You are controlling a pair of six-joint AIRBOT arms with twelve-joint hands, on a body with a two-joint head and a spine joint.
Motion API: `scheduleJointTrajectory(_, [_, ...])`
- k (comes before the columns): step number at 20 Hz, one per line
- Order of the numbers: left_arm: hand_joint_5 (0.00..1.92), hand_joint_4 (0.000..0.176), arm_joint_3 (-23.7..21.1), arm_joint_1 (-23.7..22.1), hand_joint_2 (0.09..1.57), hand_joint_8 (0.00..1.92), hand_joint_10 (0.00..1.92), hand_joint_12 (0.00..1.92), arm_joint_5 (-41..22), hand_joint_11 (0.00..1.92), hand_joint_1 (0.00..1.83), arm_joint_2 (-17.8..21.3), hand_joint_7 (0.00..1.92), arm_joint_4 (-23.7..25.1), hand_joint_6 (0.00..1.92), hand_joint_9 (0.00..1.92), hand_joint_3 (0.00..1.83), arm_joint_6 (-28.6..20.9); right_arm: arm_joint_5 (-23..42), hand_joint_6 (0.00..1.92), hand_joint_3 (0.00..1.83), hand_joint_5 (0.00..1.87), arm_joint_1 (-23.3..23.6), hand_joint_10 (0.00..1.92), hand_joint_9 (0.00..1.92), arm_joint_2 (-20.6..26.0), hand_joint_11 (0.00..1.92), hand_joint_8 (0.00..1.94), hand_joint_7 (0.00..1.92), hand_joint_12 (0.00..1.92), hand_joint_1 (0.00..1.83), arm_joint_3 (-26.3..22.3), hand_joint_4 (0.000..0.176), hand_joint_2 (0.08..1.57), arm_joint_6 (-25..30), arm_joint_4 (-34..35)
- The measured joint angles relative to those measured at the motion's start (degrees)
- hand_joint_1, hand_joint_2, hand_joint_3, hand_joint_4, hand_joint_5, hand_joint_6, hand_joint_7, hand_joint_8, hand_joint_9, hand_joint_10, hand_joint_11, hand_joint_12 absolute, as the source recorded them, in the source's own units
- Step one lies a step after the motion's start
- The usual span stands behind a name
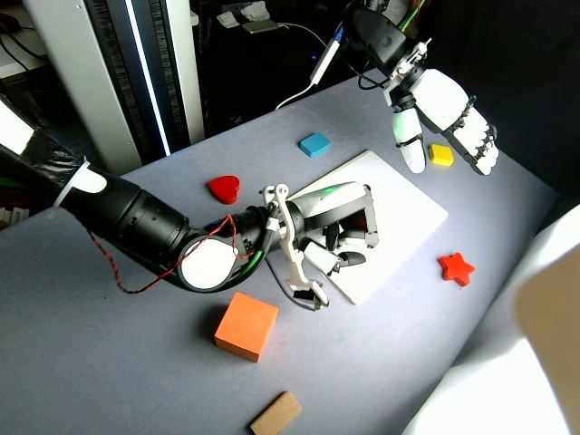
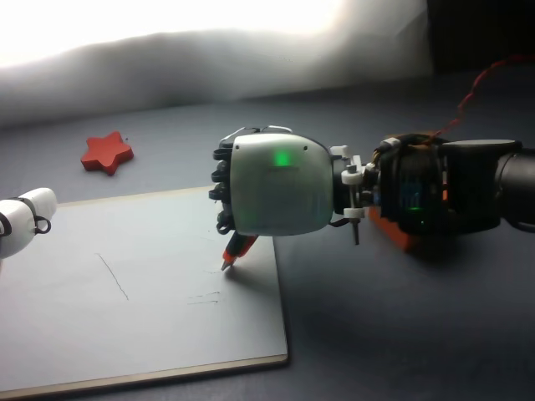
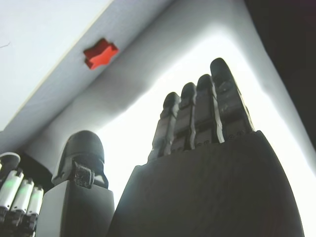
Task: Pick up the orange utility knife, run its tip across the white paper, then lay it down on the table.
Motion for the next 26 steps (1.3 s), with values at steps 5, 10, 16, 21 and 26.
scheduleJointTrajectory(5, [0.0,0.0,-0.6,-0.3,1.3,0.0,0.0,0.48,0.0,0.0,0.0,0.0,0.0,-0.1,0.0,0.0,0.0,0.2,0.4,1.92,0.6,1.47,0.2,1.92,1.75,1.1,1.79,1.94,1.66,1.92,1.53,0.5,0.176,0.99,0.5,-0.8])
scheduleJointTrajectory(10, [0.0,0.0,-0.6,-0.5,1.29,0.0,0.0,0.39,0.0,0.0,0.0,0.0,0.0,0.0,0.0,0.0,0.0,0.2,0.1,1.92,0.61,1.48,0.7,1.92,1.76,1.5,1.81,1.94,1.66,1.92,1.51,0.5,0.176,1.0,0.8,-1.2])
scheduleJointTrajectory(16, [0.0,0.0,-0.8,-1.1,1.29,0.0,0.0,0.41,-0.1,0.0,0.0,-0.5,0.0,0.2,0.0,0.0,0.0,0.3,-3.4,1.92,0.63,1.48,3.8,1.92,1.75,6.0,1.8,1.94,1.65,1.92,1.53,-9.0,0.176,0.99,2.2,6.4])
scheduleJointTrajectory(21, [0.0,0.0,-2.1,-2.8,1.29,0.0,0.0,0.39,0.9,0.0,0.01,-1.5,0.01,1.6,0.0,0.0,0.0,1.5,-9.2,1.92,0.61,1.47,6.0,1.92,1.73,10.2,1.79,1.94,1.64,1.92,1.52,-18.2,0.176,0.99,6.0,13.9])
scheduleJointTrajectory(26, [0.0,0.0,-3.3,-3.3,1.29,0.0,0.0,0.39,7.4,0.0,0.02,-1.5,0.0,4.8,0.0,0.0,0.0,2.1,-29.6,1.92,0.61,1.44,7.3,1.92,1.74,18.7,1.79,1.94,1.64,1.92,1.5,-32.1,0.176,0.99,11.3,34.8])
